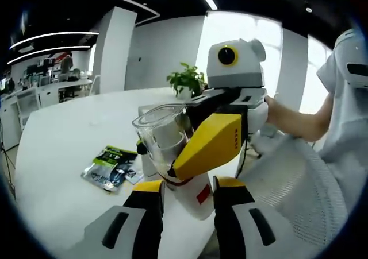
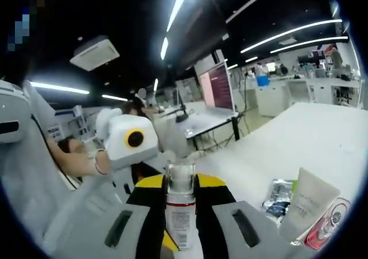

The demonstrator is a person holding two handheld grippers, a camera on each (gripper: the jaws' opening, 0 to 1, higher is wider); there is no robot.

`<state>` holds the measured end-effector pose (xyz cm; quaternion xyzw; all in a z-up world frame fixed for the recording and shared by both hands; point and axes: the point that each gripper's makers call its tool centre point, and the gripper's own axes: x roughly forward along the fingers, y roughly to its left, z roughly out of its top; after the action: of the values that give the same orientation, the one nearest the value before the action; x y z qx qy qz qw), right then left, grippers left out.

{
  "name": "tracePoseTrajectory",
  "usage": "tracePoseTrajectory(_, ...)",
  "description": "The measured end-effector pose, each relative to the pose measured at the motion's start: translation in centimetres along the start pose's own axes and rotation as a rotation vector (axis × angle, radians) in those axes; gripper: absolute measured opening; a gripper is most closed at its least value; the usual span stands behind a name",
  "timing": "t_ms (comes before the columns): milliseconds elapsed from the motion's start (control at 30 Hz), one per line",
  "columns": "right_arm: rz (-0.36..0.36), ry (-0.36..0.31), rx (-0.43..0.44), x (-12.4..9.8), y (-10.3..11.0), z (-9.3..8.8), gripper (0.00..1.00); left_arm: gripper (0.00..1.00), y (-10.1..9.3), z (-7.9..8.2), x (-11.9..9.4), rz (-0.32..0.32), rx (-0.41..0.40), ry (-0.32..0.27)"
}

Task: Arrange the skincare products in the storage area until every visible bottle or jar stands upright without overlapping.

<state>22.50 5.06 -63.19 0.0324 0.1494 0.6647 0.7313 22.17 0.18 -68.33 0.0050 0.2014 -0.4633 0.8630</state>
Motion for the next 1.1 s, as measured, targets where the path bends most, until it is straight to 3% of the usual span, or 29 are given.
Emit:
tracePoseTrajectory(200,0.054,0.008,-0.044,-0.5,0.6,-0.1,0.18,0.27,-0.7,0.5,-0.2,-0.042,-0.017,-0.028)
tracePoseTrajectory(433,0.091,-0.029,-0.008,-0.9,0.8,0.4,0.18,0.24,-1.2,1.0,-0.3,-0.067,-0.034,-0.050)
tracePoseTrajectory(700,0.093,0.005,-0.026,-0.9,0.9,-0.2,0.18,0.22,-1.2,0.2,-0.1,-0.050,-0.029,0.002)
tracePoseTrajectory(1033,0.030,0.095,-0.072,-1.1,0.2,-1.5,0.19,0.20,-0.7,-0.9,0.8,0.006,0.015,0.071)
tracePoseTrajectory(1100,-0.016,0.121,-0.078,-1.2,-0.4,-1.8,0.19,0.20,0.0,-1.1,0.8,0.038,0.031,0.084)
